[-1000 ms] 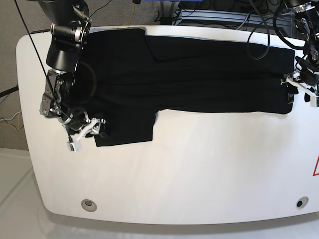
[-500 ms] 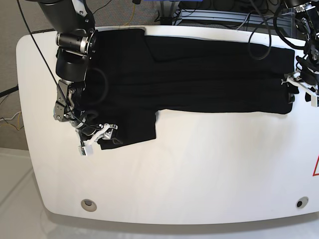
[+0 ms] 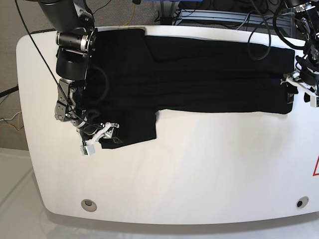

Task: Fold the T-shirt properly
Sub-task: 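Grasp the protruding sleeve edge with the right gripper, then drag the sleeve with the right gripper up onto the collar edge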

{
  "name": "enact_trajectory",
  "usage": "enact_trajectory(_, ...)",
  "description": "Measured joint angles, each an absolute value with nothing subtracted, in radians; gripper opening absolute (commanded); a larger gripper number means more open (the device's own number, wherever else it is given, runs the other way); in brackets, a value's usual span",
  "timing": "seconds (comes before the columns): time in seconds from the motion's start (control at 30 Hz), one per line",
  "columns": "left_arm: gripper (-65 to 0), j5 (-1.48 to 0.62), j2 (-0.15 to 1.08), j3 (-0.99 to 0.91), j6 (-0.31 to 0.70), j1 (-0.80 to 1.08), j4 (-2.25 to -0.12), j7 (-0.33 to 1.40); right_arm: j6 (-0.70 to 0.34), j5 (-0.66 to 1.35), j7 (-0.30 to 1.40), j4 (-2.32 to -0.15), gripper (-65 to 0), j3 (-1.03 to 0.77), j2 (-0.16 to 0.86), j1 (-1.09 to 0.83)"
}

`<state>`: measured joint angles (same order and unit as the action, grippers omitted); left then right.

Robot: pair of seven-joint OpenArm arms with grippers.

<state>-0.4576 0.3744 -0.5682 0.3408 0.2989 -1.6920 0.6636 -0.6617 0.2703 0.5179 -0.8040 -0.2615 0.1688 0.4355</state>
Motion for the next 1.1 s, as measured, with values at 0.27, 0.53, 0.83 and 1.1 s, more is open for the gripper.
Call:
enact_trajectory(0.27,-25.2,-0.459,0.375,-0.569,0.341,0.296,-1.692,0.658,-0.674,0.294,0.562,-0.78,-65.0,-0.229,0.155,0.44)
enact_trajectory(0.53,-24.9,-0.47,0.374,-0.569,0.341,0.295,-1.694,0.658,-0.701,0.288,0.719,-0.873,-65.0,-0.229,0.146,0.435)
enact_trajectory(0.83,-24.5,-0.472,0.374,-0.569,0.341,0.29,-1.695,0.658,-0.675,0.268,0.849,-1.088,-65.0,-0.224,0.148,0.382)
enact_trajectory(1.1,-24.5,-0.473,0.374,-0.569,0.341,0.291,-1.698,0.658,-0.673,0.354,0.91,-1.219,-65.0,-0.222,0.163,0.331)
